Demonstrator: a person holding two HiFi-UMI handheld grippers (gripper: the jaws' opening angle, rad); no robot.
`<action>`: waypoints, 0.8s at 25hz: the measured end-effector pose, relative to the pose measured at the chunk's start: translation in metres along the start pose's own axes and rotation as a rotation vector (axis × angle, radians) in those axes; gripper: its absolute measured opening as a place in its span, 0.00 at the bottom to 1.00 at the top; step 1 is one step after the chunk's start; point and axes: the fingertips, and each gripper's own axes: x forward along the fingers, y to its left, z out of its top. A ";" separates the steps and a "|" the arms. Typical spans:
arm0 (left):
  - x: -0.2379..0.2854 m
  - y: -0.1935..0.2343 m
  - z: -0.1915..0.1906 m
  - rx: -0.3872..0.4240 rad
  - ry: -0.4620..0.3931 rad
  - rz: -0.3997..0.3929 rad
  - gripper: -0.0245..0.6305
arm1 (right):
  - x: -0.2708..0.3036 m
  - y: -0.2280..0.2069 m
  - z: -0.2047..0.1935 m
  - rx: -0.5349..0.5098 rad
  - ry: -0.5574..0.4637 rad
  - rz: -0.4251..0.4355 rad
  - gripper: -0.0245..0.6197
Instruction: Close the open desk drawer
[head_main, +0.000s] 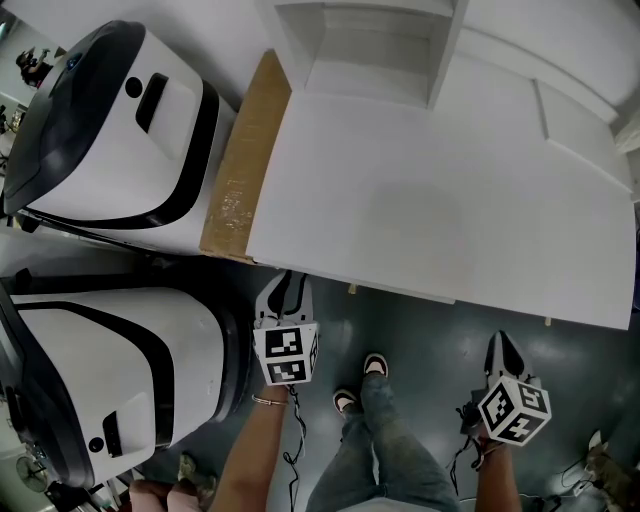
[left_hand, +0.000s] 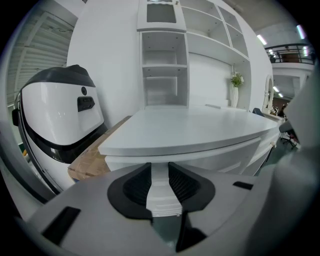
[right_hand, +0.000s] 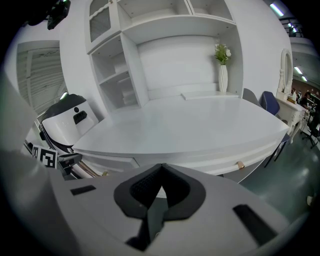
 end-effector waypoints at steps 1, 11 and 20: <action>0.000 -0.001 0.000 0.000 -0.002 0.003 0.22 | 0.000 -0.001 0.000 0.000 -0.001 0.001 0.05; 0.002 0.000 0.000 -0.002 -0.007 0.019 0.22 | -0.014 -0.013 0.000 0.001 -0.020 -0.002 0.05; -0.047 -0.012 0.000 0.058 -0.020 0.015 0.23 | -0.038 0.001 0.006 0.012 -0.075 0.036 0.05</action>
